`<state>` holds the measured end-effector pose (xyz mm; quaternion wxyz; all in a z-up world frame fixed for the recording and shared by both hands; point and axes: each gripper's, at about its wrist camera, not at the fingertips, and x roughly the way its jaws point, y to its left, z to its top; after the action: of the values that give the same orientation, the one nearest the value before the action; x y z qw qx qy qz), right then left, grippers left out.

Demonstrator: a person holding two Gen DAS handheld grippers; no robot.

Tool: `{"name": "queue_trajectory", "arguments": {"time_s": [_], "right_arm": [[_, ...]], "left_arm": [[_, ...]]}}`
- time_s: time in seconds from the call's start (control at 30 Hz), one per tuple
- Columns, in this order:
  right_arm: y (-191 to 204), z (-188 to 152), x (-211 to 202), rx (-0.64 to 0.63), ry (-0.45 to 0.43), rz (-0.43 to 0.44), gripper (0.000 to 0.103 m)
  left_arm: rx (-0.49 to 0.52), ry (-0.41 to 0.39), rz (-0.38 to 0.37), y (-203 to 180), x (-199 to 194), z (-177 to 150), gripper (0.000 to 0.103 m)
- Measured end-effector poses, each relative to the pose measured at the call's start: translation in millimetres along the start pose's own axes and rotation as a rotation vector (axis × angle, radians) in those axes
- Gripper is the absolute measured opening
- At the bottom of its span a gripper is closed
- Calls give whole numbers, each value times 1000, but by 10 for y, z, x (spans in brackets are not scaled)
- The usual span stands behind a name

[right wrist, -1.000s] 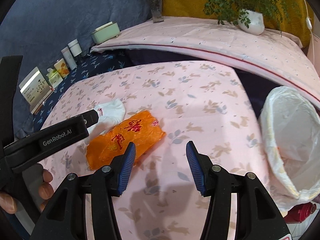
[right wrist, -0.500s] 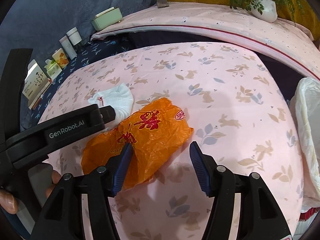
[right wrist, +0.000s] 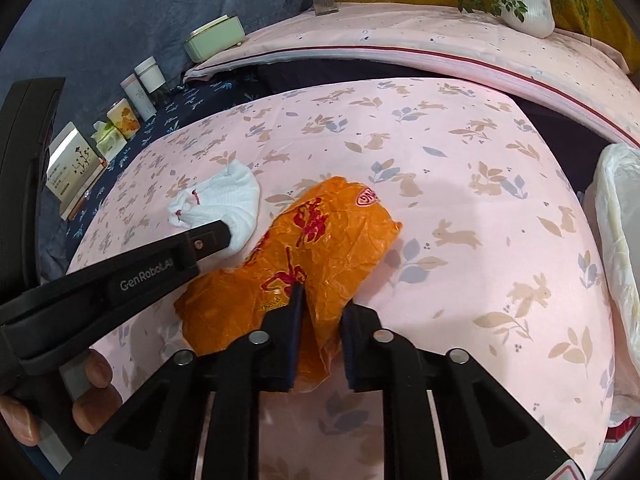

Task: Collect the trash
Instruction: 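Grasp the orange plastic bag with the right tool while the left tool grasps the white glove, then carry the orange bag and white glove over the bin and open both tools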

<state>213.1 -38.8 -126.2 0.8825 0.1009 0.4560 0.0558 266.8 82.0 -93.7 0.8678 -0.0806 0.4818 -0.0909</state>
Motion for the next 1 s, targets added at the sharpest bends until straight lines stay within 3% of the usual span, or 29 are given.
{"name": "queue_trajectory", "arguments": {"time_s": [0.4, 1.0], "right_arm": [[-504, 12, -565, 85, -91, -23, 8], [-1688, -78, -1631, 234, -260, -125, 8]], "left_arm": [[76, -61, -26, -575, -397, -76, 9], [321, -123, -144, -2245, -855, -310, 9]]}}
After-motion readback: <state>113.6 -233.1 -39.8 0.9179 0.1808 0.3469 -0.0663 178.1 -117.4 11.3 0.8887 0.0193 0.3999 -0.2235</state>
